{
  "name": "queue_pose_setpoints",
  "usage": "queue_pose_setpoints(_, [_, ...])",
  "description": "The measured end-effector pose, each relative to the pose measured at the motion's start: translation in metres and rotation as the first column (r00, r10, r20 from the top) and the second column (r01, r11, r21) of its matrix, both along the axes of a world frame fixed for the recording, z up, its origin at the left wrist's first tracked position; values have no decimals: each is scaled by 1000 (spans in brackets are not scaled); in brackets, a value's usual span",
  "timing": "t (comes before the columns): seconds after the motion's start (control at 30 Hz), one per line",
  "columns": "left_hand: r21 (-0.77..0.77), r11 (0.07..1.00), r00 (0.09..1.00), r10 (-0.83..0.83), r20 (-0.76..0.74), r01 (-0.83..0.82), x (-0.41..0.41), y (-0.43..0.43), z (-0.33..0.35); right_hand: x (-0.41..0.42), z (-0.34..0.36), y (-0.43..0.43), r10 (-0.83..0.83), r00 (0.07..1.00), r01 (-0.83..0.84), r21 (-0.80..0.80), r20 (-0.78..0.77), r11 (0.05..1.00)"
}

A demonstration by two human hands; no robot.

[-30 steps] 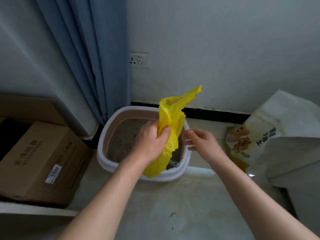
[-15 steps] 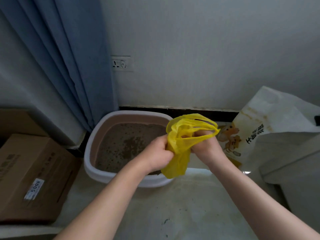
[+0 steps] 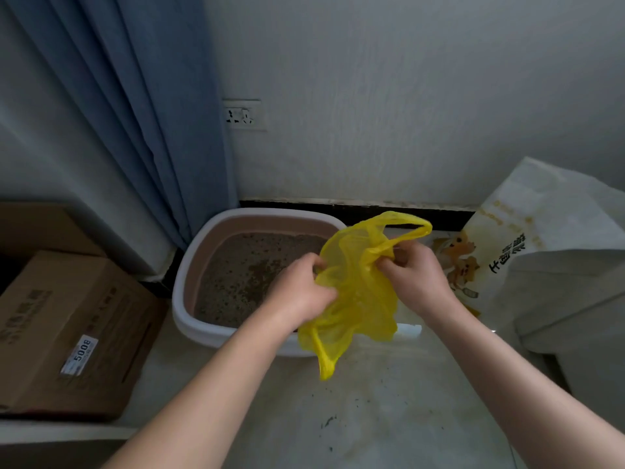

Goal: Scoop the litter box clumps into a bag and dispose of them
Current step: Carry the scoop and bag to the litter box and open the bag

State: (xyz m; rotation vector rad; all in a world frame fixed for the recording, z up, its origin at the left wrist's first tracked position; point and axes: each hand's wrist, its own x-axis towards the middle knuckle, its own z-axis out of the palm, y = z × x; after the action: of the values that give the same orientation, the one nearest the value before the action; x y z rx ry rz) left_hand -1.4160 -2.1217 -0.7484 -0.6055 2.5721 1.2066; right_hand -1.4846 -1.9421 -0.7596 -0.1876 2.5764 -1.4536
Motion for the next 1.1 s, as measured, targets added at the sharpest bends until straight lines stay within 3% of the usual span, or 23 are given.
queue_pose_setpoints(0.1, [-31,999,998,46,50,-44,-2,-13,-12,-1,8,5,-51,987,79,-186,155,979])
queue_pose_setpoints(0.27, [185,937,955,294,37,-296,-6,-13,-9,-6,11,3,-62,931,208,-383,361,900])
queue_pose_setpoints(0.37, [238,915,942,334,10,-327,-8,-14,-6,-6,10,3,-96,900,300,-443,425,845])
queue_pose_setpoints(0.57, [303,884,926,376,-12,-355,-9,-18,-5,-3,8,1,-26,954,157,-424,298,892])
queue_pose_setpoints(0.73, [390,856,921,387,-47,-340,-11,-13,-11,4,2,-10,57,977,-27,-146,204,989])
queue_pose_setpoints(0.8, [326,898,937,339,-82,-296,-10,-14,-12,2,-3,-10,5,978,8,-58,209,998])
queue_pose_setpoints(0.83, [223,938,948,297,-117,-267,-8,-16,-13,0,-5,-8,-25,979,35,-46,203,998])
queue_pose_setpoints(0.93, [-240,961,958,66,-278,-136,6,-23,-20,-9,-8,6,-140,980,141,-1,139,990])
queue_pose_setpoints(0.97, [-295,951,947,-1,-320,-98,9,-24,-22,-12,-10,12,-176,976,177,10,131,984])
queue_pose_setpoints(1.1, [-266,960,891,-194,-411,87,7,-18,-24,-20,-18,25,-217,961,202,101,173,974])
